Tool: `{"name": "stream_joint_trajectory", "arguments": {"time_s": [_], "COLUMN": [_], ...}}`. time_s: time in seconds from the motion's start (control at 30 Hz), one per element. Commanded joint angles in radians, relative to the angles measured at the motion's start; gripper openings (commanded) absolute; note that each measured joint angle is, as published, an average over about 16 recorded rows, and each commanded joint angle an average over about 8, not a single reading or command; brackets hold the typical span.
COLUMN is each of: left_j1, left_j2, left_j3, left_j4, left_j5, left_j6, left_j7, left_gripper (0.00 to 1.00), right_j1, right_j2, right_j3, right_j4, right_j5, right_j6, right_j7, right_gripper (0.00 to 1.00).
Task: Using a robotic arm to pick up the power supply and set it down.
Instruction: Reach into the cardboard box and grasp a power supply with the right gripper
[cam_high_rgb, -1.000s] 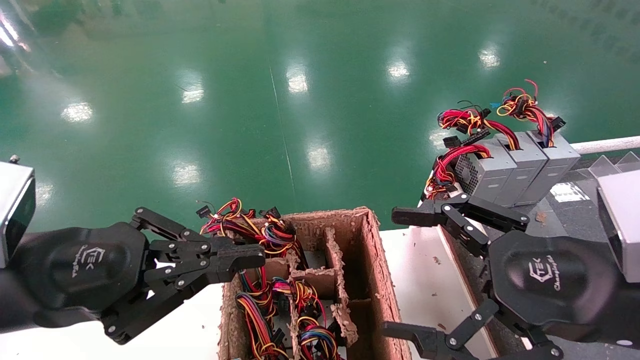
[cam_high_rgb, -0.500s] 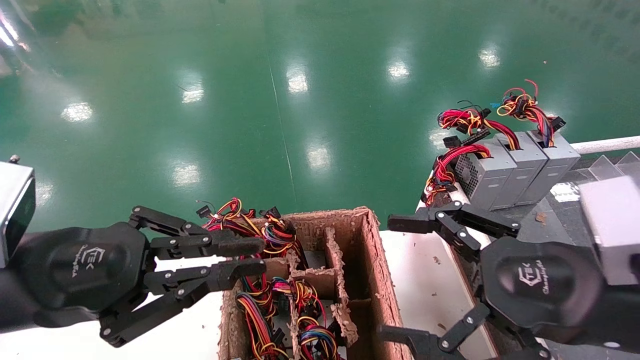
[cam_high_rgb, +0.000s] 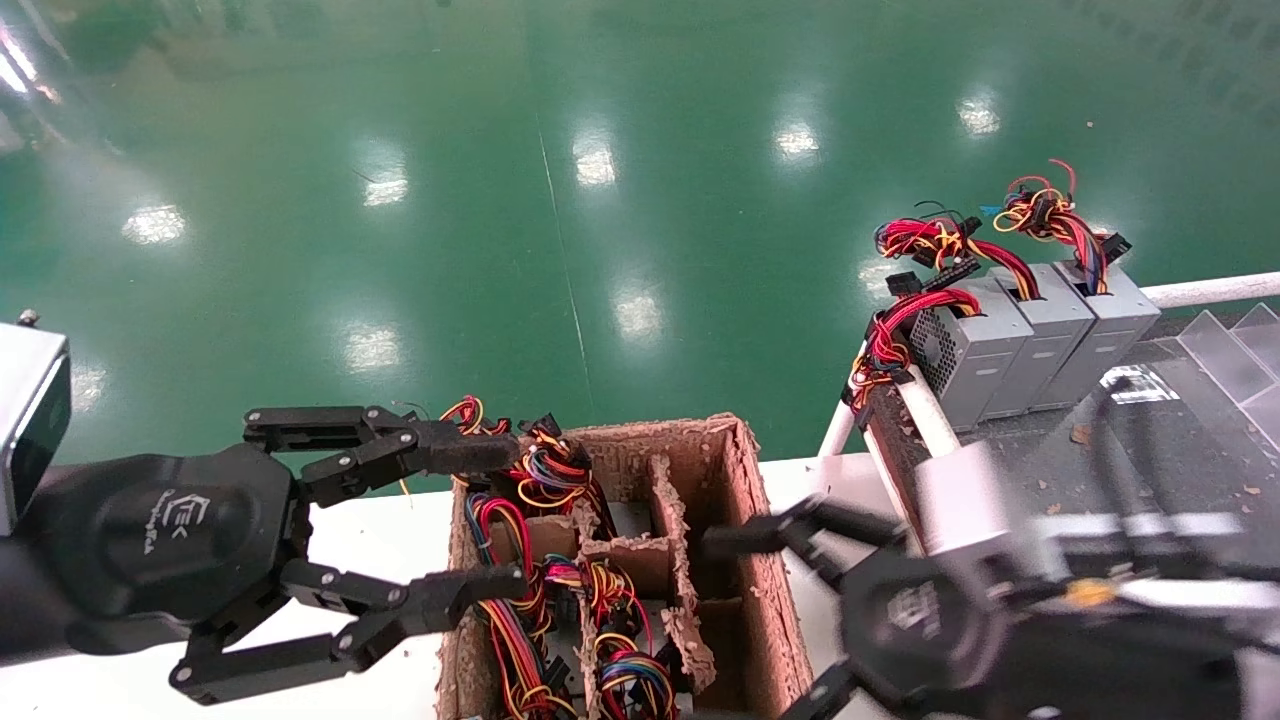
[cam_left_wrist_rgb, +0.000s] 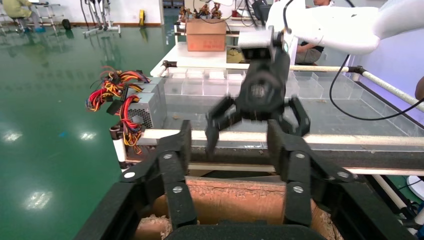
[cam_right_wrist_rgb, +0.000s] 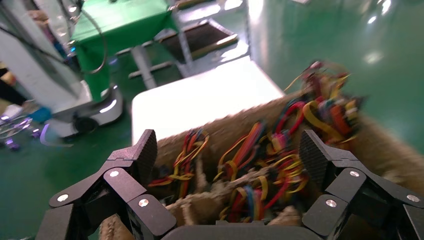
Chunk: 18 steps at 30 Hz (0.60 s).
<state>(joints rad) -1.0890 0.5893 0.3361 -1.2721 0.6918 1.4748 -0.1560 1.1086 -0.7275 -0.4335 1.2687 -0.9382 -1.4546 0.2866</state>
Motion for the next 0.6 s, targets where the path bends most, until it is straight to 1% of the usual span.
{"name": "stream_joint_trajectory", "arguments": {"time_s": [0.03,0.07,0.1,0.13,0.33,0.37,0.4,0.6], "left_j1": [0.0,0.0,0.0,0.0,0.0,0.0,0.0,0.0], "left_j2": [0.0,0.0,0.0,0.0,0.0,0.0,0.0,0.0], "left_j3": [0.0,0.0,0.0,0.0,0.0,0.0,0.0,0.0], "left_j4": [0.0,0.0,0.0,0.0,0.0,0.0,0.0,0.0], "left_j5": [0.0,0.0,0.0,0.0,0.0,0.0,0.0,0.0], "left_j6": [0.0,0.0,0.0,0.0,0.0,0.0,0.0,0.0], "left_j7": [0.0,0.0,0.0,0.0,0.0,0.0,0.0,0.0], "left_gripper": [1.0,1.0,1.0,1.0,1.0,1.0,1.0,1.0], "right_j1": [0.005,0.005,0.006,0.006,0.005,0.005,0.004,0.001], "right_j2": [-0.022,-0.033,-0.045,-0.056,-0.137,-0.152,-0.167,-0.25], "right_j3": [-0.022,-0.032,-0.041,-0.049,-0.107,-0.117,-0.127,-0.174], "right_j4": [0.0,0.001,0.001,0.001,-0.013,-0.016,-0.019,-0.043], "right_j5": [-0.027,-0.037,-0.045,-0.053,-0.114,-0.128,-0.142,-0.219], "right_j6": [0.003,0.004,0.005,0.005,0.014,0.02,0.027,0.081], "right_j7": [0.013,0.018,0.021,0.024,0.034,0.035,0.036,0.042], "right_gripper": [1.0,1.0,0.97,0.88,0.13,0.03,0.0,0.0]}}
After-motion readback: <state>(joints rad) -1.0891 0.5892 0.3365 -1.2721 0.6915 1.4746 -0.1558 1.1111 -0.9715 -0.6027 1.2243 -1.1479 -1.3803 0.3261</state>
